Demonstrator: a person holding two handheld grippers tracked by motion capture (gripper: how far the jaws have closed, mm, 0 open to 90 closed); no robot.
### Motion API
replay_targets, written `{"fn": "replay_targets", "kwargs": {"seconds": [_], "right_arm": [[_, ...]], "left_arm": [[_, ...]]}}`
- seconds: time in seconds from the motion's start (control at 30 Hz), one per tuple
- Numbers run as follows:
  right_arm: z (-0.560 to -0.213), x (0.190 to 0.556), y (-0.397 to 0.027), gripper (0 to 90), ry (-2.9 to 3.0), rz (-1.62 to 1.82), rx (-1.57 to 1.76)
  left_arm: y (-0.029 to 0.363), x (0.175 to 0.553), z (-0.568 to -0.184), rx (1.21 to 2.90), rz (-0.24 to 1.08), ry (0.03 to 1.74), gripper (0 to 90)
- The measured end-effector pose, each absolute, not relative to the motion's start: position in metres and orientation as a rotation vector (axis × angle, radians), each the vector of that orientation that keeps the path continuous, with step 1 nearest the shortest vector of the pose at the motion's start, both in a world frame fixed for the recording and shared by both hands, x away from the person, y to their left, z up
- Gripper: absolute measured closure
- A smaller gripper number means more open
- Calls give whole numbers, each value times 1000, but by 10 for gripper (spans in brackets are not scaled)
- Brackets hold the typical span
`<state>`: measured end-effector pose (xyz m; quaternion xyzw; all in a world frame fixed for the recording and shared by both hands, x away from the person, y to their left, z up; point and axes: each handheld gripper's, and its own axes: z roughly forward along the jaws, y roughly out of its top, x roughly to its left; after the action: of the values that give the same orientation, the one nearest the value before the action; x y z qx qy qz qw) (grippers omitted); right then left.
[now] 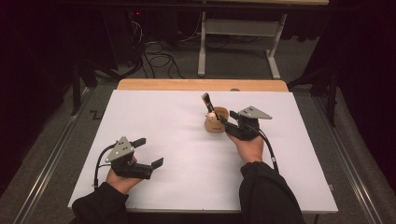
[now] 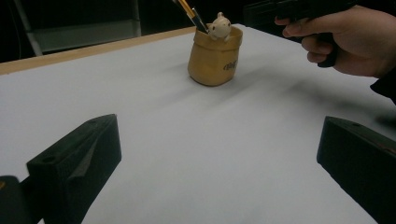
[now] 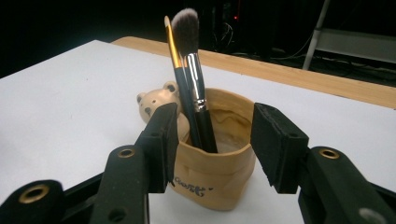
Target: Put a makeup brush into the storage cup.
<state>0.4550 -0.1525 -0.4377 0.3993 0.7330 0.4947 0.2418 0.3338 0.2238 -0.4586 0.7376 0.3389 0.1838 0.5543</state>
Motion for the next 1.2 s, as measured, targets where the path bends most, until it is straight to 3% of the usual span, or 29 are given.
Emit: {"fn": "replay_targets", "kwargs": {"seconds": [0.4, 0.57, 0.83, 1.2], "right_arm": [[-440, 446, -153, 446, 2031, 1375, 1073], [-438, 441, -154, 360, 2027, 1403, 1060], [-432, 432, -155, 151, 2027, 1438, 1051], [-426, 411, -164, 12, 2046, 1449, 1007]], "left_arm": [[224, 334, -459, 1749, 433, 804, 6], [225, 334, -459, 1750, 435, 808, 6], [225, 334, -460, 1746, 435, 815, 6], [226, 334, -461, 1748, 435, 821, 6]]}}
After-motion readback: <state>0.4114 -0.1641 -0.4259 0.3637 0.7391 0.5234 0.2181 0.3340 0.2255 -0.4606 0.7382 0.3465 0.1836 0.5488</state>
